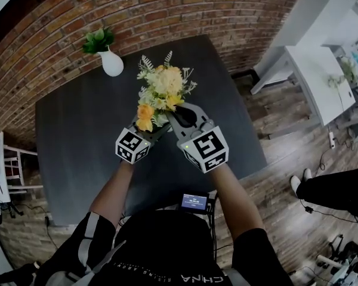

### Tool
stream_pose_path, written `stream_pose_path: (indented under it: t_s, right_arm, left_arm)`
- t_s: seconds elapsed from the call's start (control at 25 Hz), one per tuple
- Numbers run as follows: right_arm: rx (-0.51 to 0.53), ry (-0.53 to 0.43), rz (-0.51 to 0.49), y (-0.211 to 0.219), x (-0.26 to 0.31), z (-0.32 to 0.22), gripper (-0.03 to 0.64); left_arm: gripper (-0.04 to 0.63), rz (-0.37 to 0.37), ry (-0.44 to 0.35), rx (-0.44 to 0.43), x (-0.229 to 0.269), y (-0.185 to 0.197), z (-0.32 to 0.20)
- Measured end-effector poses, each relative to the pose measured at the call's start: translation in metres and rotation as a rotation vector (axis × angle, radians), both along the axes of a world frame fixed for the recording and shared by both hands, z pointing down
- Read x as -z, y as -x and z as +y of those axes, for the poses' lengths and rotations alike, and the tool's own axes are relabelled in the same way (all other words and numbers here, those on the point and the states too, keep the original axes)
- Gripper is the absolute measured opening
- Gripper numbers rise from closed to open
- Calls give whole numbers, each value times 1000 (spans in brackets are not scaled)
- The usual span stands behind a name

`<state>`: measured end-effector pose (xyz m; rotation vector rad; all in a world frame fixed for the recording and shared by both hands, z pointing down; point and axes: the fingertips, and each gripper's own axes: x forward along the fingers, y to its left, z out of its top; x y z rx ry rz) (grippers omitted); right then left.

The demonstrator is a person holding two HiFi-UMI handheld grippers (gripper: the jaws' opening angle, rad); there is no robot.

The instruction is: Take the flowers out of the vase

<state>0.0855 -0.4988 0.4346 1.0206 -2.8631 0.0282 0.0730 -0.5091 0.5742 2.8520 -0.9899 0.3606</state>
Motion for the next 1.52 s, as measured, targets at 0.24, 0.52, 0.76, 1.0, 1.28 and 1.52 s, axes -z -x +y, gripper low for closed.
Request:
stream_pose_path:
  t_s: [0.24, 0.52, 0.76, 1.0, 1.28, 1.52]
  right_arm:
    - [-12, -48, -15, -3, 27, 2, 23]
    - [-42, -106, -33, -7, 53, -3, 23]
    - [-63, -156, -58, -10, 80, -6, 23]
    - [-71, -204, -82, -12, 111, -4, 21]
    - [-92, -213, -129, -28, 143, 0, 21]
    - [-108, -144, -143, -48, 135, 10, 21]
  left_arm:
    - [267, -1, 3, -5, 2, 2, 0]
    - [268, 1, 5, -13, 6, 0, 6]
    - [269, 3, -7, -17, 16, 3, 11]
    - [270, 17, -49, -2, 38, 14, 19]
    - [268, 74, -95, 9, 75, 31, 29]
    - [267, 137, -114, 10, 111, 44, 39]
